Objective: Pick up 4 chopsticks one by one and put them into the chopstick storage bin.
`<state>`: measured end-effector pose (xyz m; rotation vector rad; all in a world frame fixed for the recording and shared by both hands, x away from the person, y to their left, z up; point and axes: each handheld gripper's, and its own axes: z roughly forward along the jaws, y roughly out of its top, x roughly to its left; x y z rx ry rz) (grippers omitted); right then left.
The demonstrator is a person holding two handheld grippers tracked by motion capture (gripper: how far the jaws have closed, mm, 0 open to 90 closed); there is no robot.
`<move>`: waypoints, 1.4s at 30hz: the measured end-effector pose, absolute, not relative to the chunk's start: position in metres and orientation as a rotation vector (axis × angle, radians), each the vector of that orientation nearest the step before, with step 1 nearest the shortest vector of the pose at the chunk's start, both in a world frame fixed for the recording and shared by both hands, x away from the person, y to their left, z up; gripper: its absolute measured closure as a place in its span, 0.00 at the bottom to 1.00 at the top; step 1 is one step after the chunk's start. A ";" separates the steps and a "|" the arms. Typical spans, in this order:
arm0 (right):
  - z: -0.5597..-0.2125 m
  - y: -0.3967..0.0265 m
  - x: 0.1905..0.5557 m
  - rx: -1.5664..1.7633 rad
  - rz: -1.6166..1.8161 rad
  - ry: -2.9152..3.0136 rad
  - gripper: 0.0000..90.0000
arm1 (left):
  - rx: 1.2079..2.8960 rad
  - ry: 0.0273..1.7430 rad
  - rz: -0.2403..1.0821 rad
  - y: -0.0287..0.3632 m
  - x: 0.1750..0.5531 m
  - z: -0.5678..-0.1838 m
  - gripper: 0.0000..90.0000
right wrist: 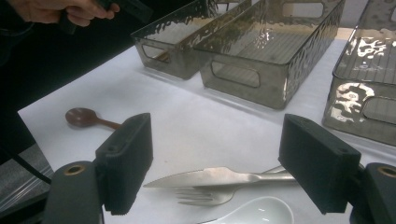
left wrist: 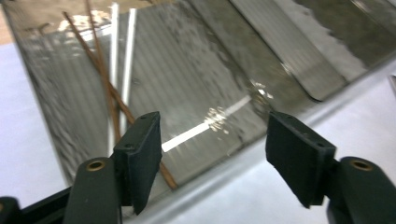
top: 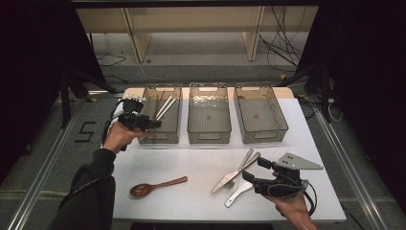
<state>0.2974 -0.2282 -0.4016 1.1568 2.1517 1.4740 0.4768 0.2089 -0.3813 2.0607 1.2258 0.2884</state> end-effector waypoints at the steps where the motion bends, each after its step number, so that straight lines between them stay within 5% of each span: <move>1: -0.402 -0.228 0.297 1.157 1.472 2.153 0.30 | 2.069 1.208 0.286 0.208 0.473 -0.382 0.37; 42: -0.401 -0.230 0.296 1.152 1.471 2.148 0.30 | 2.341 0.960 0.177 0.177 0.399 -0.410 0.23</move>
